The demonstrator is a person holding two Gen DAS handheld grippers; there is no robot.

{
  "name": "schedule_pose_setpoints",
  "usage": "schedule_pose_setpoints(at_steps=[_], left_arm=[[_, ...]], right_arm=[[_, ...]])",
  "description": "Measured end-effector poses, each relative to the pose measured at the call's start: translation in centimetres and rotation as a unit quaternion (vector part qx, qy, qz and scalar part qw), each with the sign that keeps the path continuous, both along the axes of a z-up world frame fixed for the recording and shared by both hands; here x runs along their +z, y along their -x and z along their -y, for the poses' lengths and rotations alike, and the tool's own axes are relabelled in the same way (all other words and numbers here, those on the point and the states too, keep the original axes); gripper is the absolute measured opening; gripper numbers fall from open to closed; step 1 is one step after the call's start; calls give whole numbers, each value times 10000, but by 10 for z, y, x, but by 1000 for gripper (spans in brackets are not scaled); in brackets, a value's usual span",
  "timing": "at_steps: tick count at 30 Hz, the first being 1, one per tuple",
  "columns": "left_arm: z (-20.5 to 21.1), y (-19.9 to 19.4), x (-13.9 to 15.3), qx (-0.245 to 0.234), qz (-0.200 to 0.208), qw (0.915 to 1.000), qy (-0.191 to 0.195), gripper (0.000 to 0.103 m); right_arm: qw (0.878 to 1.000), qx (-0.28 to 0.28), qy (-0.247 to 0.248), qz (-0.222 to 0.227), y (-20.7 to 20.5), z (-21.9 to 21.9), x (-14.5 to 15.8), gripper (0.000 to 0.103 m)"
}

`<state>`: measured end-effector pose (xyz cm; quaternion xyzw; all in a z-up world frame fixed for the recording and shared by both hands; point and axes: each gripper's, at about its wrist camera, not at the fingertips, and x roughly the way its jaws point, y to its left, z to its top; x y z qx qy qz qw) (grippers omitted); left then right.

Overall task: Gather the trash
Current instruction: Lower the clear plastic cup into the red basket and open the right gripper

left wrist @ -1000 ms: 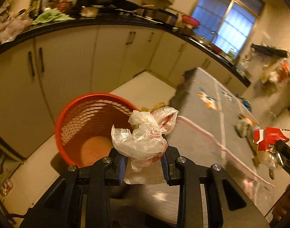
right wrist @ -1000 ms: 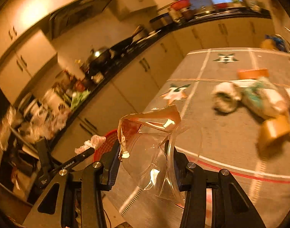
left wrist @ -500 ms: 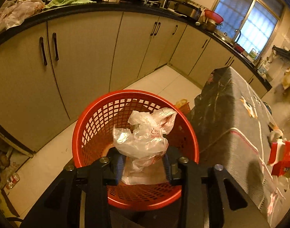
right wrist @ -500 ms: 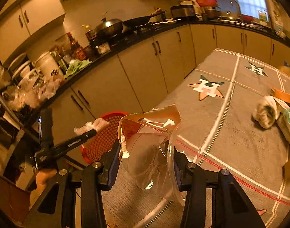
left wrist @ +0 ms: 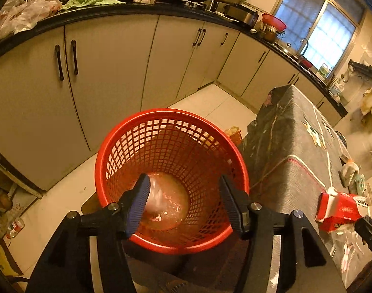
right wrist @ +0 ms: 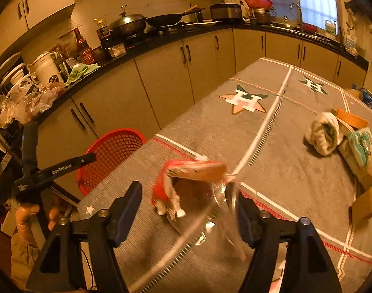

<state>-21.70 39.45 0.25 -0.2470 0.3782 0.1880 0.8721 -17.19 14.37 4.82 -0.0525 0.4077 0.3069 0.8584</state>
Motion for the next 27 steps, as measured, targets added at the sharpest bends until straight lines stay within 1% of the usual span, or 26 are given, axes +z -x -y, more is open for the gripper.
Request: schedule_pose_setpoints(at_steps=[6, 7, 8, 9, 10, 11, 13, 16, 18, 20, 22, 24, 25, 27], left_arm=[[13, 1, 5, -88, 11, 9999, -68, 58], [13, 2, 4, -93, 20, 9999, -63, 58], [14, 2, 5, -94, 27, 9999, -57, 58], [15, 3, 5, -83, 33, 9999, -46, 58], [15, 4, 4, -73, 39, 10000, -38, 58], [15, 5, 4, -56, 47, 10000, -27, 58], [14, 8, 4, -34, 76, 10000, -4, 58], [12, 14, 5, -2, 90, 10000, -18, 58], [10, 20, 5, 23, 102, 9999, -40, 58], [9, 25, 4, 64, 99, 9999, -54, 58], [5, 30, 3, 128, 110, 9998, -52, 58], [0, 38, 2, 244, 104, 9996, -54, 58], [-3, 40, 2, 293, 104, 9995, -58, 58], [-8, 47, 3, 395, 115, 9991, -61, 58]], right_arm=[[9998, -92, -26, -187, 1, 20, -8, 76], [9997, -106, -45, -208, 1, 23, -10, 70], [9996, -94, -74, -259, 0, 25, -11, 55], [9994, -76, -97, -329, -1, 26, -12, 47], [9990, -63, -126, -413, -2, 27, -14, 29], [9986, -44, -167, -498, -4, 28, -15, 15], [9986, -69, -219, -478, -3, 31, -14, 15], [9992, -158, -191, -324, 0, 36, -6, 15], [9993, -363, -55, -82, 2, 43, 4, 15], [9974, -669, 31, 279, 6, 50, 21, 15], [9960, -762, -143, 444, 9, 53, 36, 15], [9960, -587, -522, 434, 11, 48, 52, 15], [9961, -400, -686, 391, 12, 39, 59, 15], [9965, 9, -811, 221, 11, 13, 63, 15]])
